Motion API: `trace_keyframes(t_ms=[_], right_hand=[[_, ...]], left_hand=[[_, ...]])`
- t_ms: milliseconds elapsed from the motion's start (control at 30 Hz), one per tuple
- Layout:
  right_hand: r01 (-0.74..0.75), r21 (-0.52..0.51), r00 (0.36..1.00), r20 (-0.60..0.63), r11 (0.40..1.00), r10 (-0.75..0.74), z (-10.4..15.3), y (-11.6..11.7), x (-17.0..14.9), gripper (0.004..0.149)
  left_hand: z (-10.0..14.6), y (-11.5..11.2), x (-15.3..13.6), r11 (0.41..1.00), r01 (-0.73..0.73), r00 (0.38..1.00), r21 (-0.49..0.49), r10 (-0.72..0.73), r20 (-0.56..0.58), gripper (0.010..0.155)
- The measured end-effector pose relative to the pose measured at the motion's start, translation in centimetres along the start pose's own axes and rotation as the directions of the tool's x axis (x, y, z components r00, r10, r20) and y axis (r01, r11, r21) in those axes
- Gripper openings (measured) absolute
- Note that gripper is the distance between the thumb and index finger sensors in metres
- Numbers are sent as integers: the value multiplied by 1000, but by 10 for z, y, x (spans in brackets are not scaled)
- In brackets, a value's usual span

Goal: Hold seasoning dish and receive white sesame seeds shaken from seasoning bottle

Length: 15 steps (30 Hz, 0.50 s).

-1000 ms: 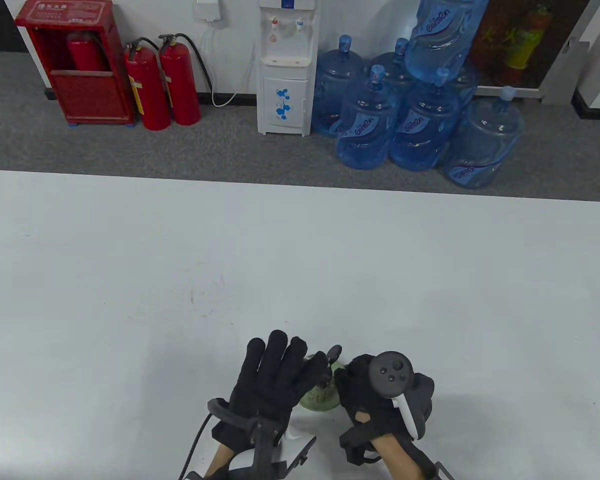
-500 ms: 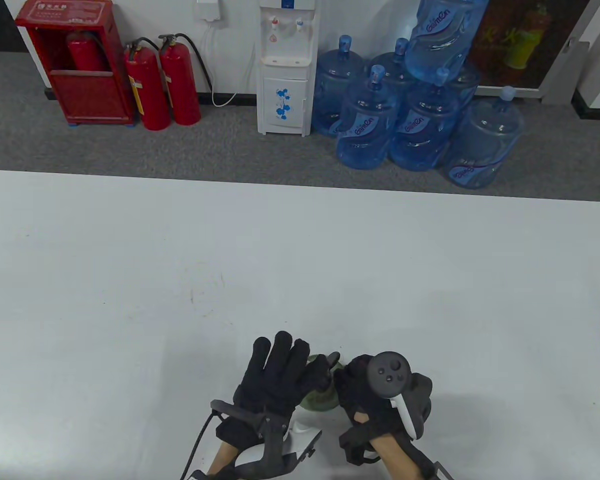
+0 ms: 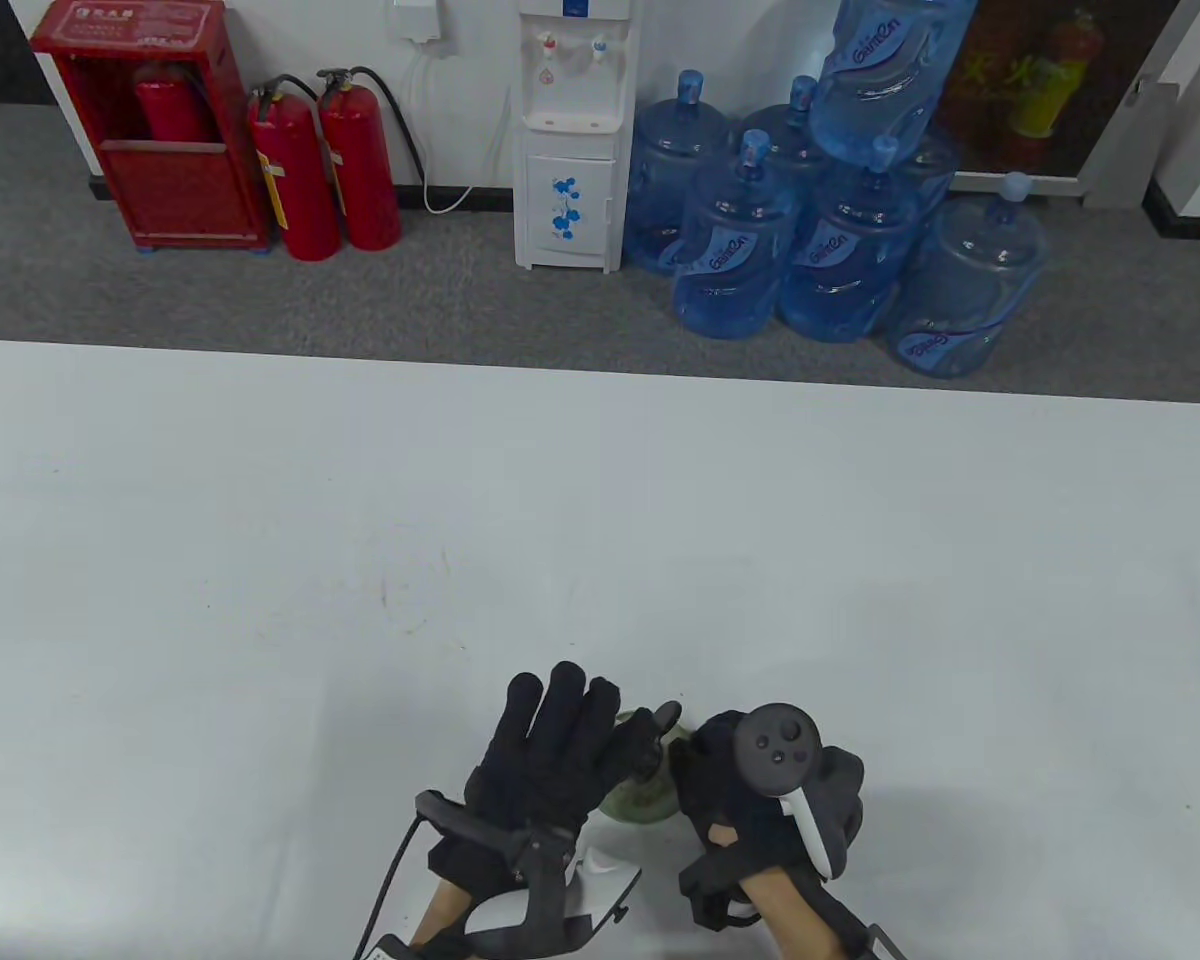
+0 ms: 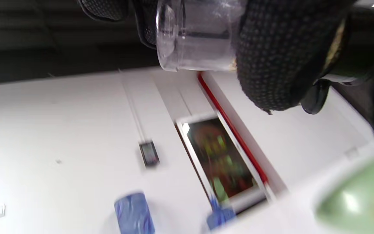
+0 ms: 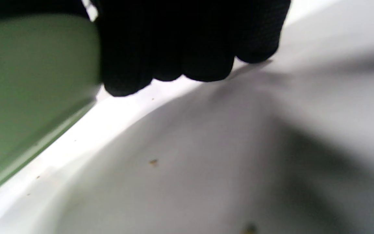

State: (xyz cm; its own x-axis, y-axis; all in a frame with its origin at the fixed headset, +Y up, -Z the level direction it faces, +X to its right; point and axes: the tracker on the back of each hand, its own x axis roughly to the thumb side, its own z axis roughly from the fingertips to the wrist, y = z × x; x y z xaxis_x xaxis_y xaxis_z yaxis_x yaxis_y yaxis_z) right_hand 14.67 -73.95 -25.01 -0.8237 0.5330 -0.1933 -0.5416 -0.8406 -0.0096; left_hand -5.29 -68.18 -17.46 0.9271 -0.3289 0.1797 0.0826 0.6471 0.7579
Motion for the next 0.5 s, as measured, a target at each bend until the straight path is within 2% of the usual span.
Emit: trace_keyframes(t_ms=[33, 67, 100, 133, 200, 233, 267, 300, 333, 367, 400, 433, 467, 500], right_hand=[[0, -5, 1000, 7, 1000, 0, 0, -1, 1, 38], [-9, -9, 1000, 11, 1000, 9, 0, 0, 2, 38], [-21, -7, 1000, 9, 1000, 21, 0, 1, 2, 38], [-27, -2, 1000, 6, 1000, 27, 0, 3, 2, 38], [-17, 5, 1000, 9, 1000, 17, 1, 3, 2, 38], [-13, 6, 1000, 16, 1000, 13, 2, 2, 2, 38], [-12, 4, 1000, 22, 1000, 12, 2, 1, 3, 38], [-17, 0, 1000, 21, 1000, 17, 2, 2, 3, 38], [-21, 1, 1000, 20, 1000, 21, 1, 2, 2, 38], [-18, 5, 1000, 16, 1000, 18, 1, 2, 2, 38], [-16, 6, 1000, 16, 1000, 16, 1, 1, 2, 38], [-6, 2, 1000, 19, 1000, 6, 2, 0, 3, 38], [-8, -1, 1000, 21, 1000, 8, 2, -1, 3, 38], [-10, -3, 1000, 21, 1000, 10, 1, 0, 3, 38]], left_hand=[[0, -4, 1, 996, -79, 997, -43, 79, -9, 65], [2, -14, 5, 989, -56, 998, -139, 58, 10, 65], [6, -18, 7, 985, 21, 998, -172, -10, 64, 65], [5, -14, 6, 992, 90, 991, -91, -80, 109, 64], [1, 1, -2, 998, 57, 998, 20, -58, 37, 65], [0, 1, -2, 999, -32, 999, 9, 32, 6, 65], [0, -8, 3, 995, -56, 998, -82, 58, 11, 65], [3, -16, 7, 990, 28, 998, -142, -19, 68, 65], [4, -15, 8, 991, 98, 990, -93, -87, 114, 65], [0, -5, 5, 992, 129, 986, 0, -128, 106, 64], [-1, 3, 2, 994, 103, 992, 41, -105, 64, 65], [-2, 5, 0, 999, -5, 1000, 46, 4, 15, 64], [-2, -3, 4, 998, -46, 999, -38, 47, 12, 65], [-1, -12, 8, 992, -2, 1000, -126, 6, 30, 65]])
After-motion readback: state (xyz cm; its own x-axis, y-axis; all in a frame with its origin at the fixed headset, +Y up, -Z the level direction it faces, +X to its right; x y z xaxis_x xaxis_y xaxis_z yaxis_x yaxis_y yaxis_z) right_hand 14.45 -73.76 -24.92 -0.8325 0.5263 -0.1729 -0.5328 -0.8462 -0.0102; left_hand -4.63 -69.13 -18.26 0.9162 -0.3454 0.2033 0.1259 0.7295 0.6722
